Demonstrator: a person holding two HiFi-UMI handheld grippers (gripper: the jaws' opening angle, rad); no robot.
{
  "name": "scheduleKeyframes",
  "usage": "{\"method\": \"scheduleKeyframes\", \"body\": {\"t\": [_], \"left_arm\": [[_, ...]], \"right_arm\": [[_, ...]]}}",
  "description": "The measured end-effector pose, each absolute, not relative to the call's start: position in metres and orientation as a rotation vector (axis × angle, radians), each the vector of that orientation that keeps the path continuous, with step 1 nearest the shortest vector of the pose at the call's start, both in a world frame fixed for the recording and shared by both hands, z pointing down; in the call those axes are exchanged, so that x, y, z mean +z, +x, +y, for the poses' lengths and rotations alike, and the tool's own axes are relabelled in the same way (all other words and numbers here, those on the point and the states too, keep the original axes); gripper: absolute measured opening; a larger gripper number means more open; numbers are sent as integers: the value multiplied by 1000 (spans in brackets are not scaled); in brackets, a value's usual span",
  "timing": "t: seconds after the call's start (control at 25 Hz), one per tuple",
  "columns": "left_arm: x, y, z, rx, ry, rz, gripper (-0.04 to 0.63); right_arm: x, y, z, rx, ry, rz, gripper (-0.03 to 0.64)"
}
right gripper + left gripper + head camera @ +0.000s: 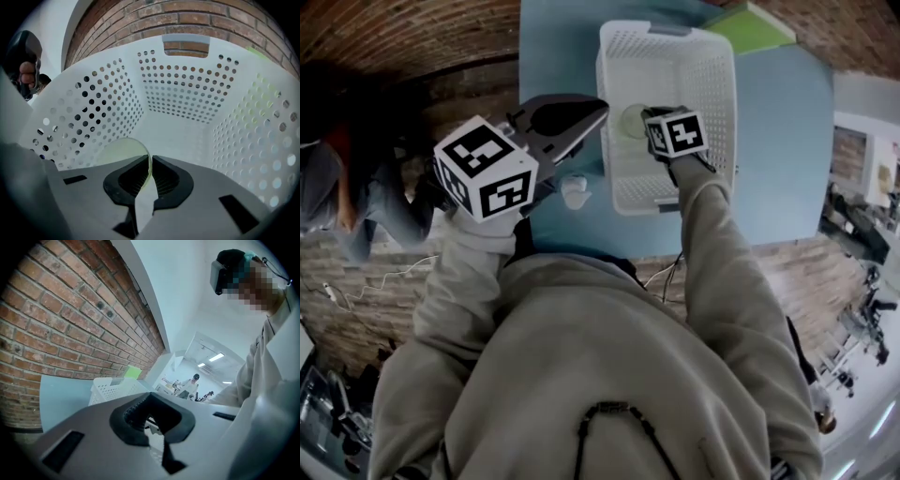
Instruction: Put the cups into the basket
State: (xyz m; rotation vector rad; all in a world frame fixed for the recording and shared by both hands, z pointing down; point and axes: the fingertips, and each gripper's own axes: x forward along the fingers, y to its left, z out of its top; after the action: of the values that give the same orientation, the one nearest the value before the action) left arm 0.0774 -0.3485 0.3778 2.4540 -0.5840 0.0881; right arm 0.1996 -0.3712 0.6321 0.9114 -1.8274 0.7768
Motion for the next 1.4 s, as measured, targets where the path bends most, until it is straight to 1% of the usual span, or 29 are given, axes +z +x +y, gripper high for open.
{"method": "scheduleKeyframes", "body": {"t": [0.48,0.56,0.68,0.84,1.04,1.4], "left_arm": [[383,77,-345,112,2444,-584,-5],[383,76,-345,112,2445,-589,-5],[381,76,-344,110,2450,-591,-5],[379,76,-343,115,2451,-588,-5],[378,72,-348,118,2450,-612,-5],[362,53,-348,114,2489,-656,-5]], "right_arm": [[640,196,-373,805,917,-1839,40],[640,195,-372,796,918,-1840,83],[641,192,-370,789,902,-1846,111],[640,186,-369,798,889,-1854,178],[636,194,-370,785,894,-1843,192],[621,184,-369,762,906,-1858,192]]}}
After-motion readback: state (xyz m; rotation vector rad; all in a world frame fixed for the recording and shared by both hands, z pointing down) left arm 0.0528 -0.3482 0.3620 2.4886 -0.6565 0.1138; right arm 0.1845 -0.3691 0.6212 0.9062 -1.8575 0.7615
